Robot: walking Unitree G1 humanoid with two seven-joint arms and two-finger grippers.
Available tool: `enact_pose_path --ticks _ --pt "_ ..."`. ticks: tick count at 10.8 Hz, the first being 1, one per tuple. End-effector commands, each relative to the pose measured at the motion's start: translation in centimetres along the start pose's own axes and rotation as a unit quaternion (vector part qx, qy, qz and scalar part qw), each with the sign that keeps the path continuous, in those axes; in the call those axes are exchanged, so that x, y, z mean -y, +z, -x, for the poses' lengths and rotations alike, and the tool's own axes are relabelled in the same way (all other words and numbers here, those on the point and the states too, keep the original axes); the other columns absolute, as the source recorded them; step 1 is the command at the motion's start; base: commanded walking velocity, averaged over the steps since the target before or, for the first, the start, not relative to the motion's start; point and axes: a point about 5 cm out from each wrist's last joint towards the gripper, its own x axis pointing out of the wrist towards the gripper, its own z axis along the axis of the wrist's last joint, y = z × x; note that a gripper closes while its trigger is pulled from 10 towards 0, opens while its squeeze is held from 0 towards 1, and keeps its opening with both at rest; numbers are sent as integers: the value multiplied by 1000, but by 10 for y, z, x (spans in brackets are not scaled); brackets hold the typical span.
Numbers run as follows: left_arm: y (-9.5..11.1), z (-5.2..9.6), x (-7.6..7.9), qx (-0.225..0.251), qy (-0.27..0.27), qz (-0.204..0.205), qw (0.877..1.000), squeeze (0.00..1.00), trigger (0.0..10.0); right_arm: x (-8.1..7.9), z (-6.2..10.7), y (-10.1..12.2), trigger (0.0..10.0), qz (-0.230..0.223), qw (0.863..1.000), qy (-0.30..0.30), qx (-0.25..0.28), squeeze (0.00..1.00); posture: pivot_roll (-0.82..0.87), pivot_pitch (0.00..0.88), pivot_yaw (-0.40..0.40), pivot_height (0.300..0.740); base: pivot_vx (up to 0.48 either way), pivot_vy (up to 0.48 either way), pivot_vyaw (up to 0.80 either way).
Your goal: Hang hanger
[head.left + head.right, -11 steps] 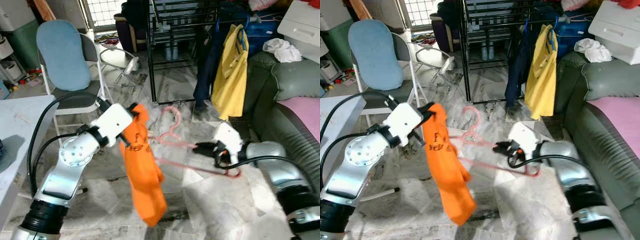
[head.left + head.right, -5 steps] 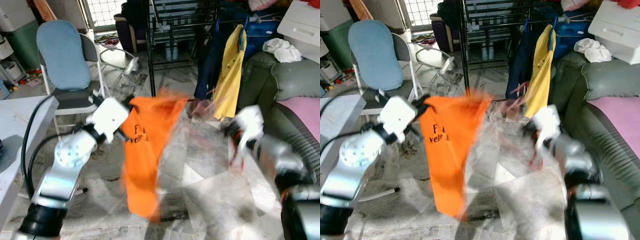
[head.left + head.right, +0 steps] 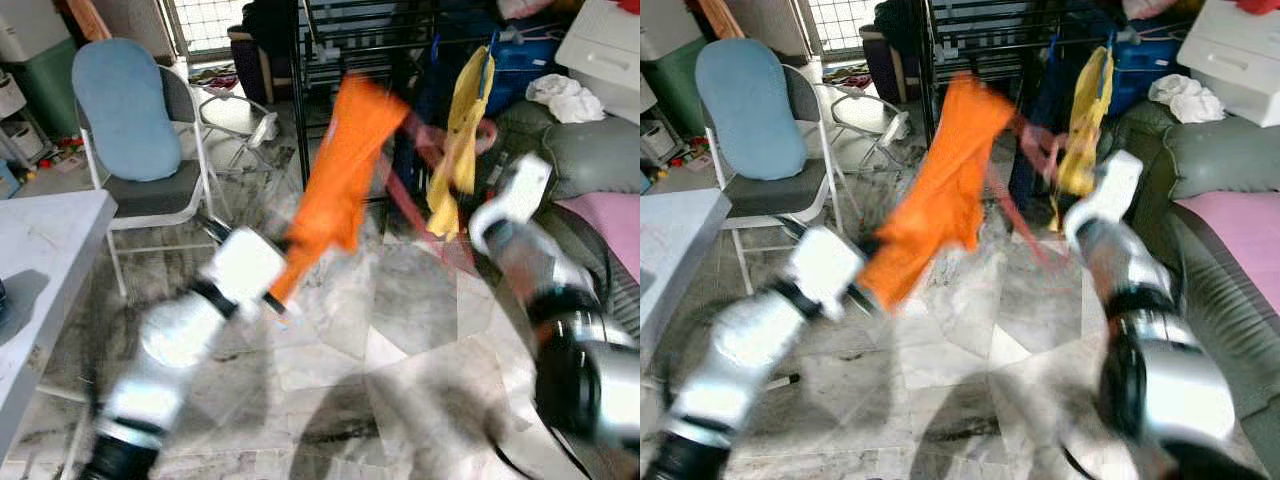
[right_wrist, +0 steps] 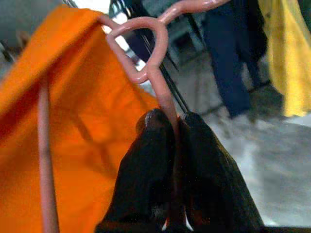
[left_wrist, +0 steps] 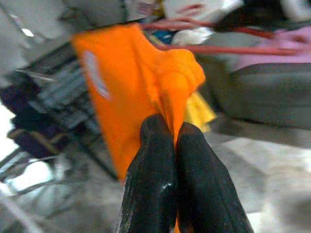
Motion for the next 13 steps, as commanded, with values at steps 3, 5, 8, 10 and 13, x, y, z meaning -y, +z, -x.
enact_pose_path --ticks 3,5,8,10,13 --pt "-12 -9 39 -17 -65 37 997 0 10000 -70 -14 44 10000 -82 986 81 117 0 -5 39 48 740 0 0 0" --pt "-20 -18 61 -39 -117 36 992 0 10000 -138 -13 19 10000 -22 968 230 98 0 -10 41 44 740 0 0 0" --pt "-27 -20 84 -60 -167 54 983 0 10000 -156 5 -18 10000 169 930 306 113 0 -10 43 45 740 0 0 0" --pt "-22 -34 81 -54 -153 36 986 0 10000 -152 14 -32 10000 288 899 304 128 0 -21 43 42 740 0 0 0" --pt "-37 -33 78 -81 -122 61 987 1000 10000 -135 23 -43 10000 331 889 277 154 0 -24 44 41 740 0 0 0"
